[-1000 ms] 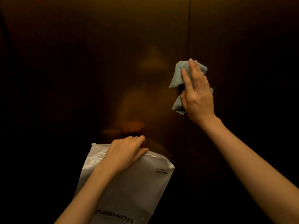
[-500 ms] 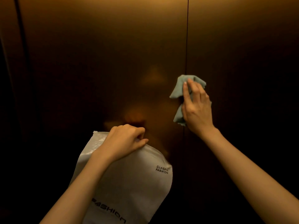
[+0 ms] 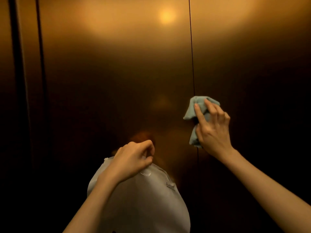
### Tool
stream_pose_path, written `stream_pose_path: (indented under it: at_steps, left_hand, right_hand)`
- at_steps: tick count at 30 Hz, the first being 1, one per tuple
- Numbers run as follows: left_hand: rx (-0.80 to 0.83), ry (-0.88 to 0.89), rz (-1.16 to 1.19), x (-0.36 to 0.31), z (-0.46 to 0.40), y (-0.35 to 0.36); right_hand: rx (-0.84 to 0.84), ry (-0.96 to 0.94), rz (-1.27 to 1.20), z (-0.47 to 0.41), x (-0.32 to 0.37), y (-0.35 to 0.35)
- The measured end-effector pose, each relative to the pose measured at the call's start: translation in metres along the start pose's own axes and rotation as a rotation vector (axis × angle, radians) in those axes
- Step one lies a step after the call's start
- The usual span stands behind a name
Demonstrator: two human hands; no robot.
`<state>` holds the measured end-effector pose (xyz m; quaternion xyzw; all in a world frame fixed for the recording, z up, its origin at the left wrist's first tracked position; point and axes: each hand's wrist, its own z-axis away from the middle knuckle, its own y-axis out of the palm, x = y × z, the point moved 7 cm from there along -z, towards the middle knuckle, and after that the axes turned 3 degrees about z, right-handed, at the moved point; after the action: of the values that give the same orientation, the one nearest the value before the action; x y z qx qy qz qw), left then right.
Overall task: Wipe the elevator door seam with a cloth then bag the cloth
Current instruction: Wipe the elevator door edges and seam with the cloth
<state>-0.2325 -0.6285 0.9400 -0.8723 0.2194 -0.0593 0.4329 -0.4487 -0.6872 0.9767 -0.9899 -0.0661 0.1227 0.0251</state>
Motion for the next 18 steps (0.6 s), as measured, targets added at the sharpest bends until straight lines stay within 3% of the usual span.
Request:
stream_pose_path:
  at_steps: [11,18]
  left_hand:
    - [-0.071,0.015,0.038,-0.010,-0.014,-0.019]
    - [-0.066,0.040,0.024,-0.019,-0.022,-0.025]
  right_hand:
    - [0.138,0.032,0.002,-0.061,-0.011,-0.012]
    - [0.105,-0.115,0.006,-0.026,-0.001,-0.010]
